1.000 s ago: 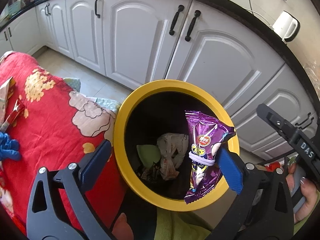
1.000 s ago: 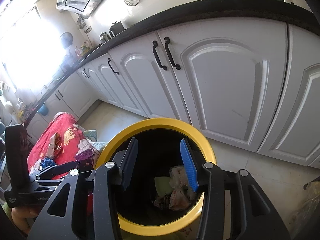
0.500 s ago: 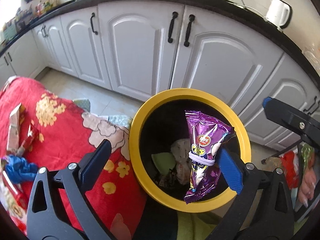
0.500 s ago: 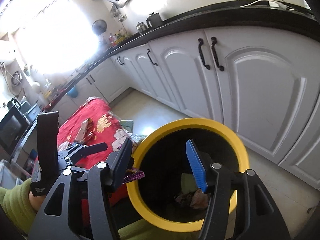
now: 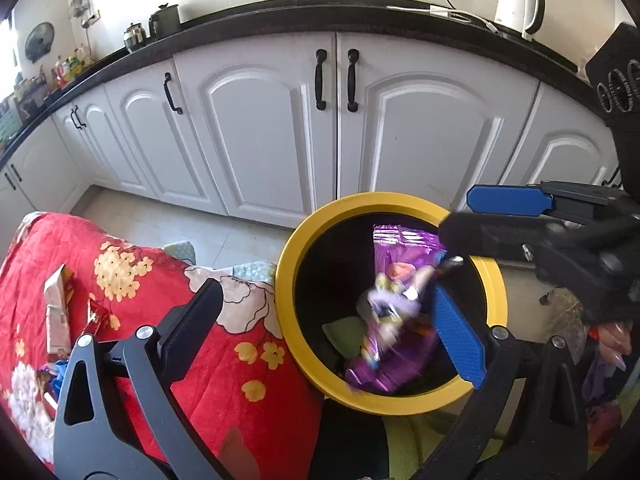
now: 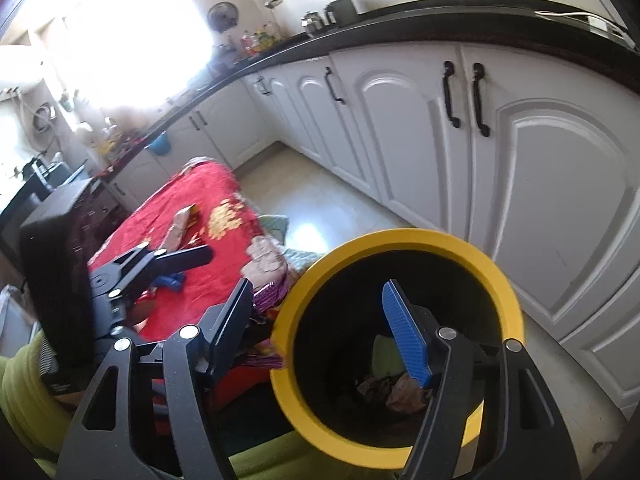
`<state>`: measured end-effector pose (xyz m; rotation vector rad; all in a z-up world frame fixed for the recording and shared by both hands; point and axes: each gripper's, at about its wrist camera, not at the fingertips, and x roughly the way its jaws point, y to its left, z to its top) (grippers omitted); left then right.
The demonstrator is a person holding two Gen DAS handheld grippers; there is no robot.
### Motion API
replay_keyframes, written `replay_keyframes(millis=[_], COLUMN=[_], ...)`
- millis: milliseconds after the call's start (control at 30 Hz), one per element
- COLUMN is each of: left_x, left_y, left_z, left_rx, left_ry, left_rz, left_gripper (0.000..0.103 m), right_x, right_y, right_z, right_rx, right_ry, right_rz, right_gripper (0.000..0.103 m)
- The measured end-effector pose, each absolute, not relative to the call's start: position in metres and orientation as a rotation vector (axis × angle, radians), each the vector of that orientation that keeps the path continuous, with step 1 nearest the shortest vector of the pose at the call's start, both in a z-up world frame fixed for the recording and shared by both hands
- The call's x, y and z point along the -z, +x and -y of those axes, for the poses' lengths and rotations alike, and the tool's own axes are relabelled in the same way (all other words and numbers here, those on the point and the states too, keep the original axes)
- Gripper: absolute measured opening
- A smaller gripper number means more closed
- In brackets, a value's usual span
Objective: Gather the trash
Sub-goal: 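Move both grippers back over the table toward the remaining trash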
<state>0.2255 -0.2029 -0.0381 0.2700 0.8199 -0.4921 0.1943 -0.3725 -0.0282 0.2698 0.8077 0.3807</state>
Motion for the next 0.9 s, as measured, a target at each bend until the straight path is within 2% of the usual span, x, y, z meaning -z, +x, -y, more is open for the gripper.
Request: replay_keyframes(millis=[433, 900], left_x=[0.008, -0.026], left_y=[0.233, 0.221], left_z=[0.147, 0.018], left_rx=[0.417, 0.173], left_ry=[0.095, -0.05], left_rz=[-0.764, -0.684], left_gripper=[0.092, 0.092], right_x=[0.0, -0.021], right_y=[0.2, 0.218], right_z=[0.382, 0.28], right_rx=[-0.308, -0.467], right_ry=[0.293, 0.191], right_rz=[-0.728, -0.72], right_gripper=[0.065, 0.068])
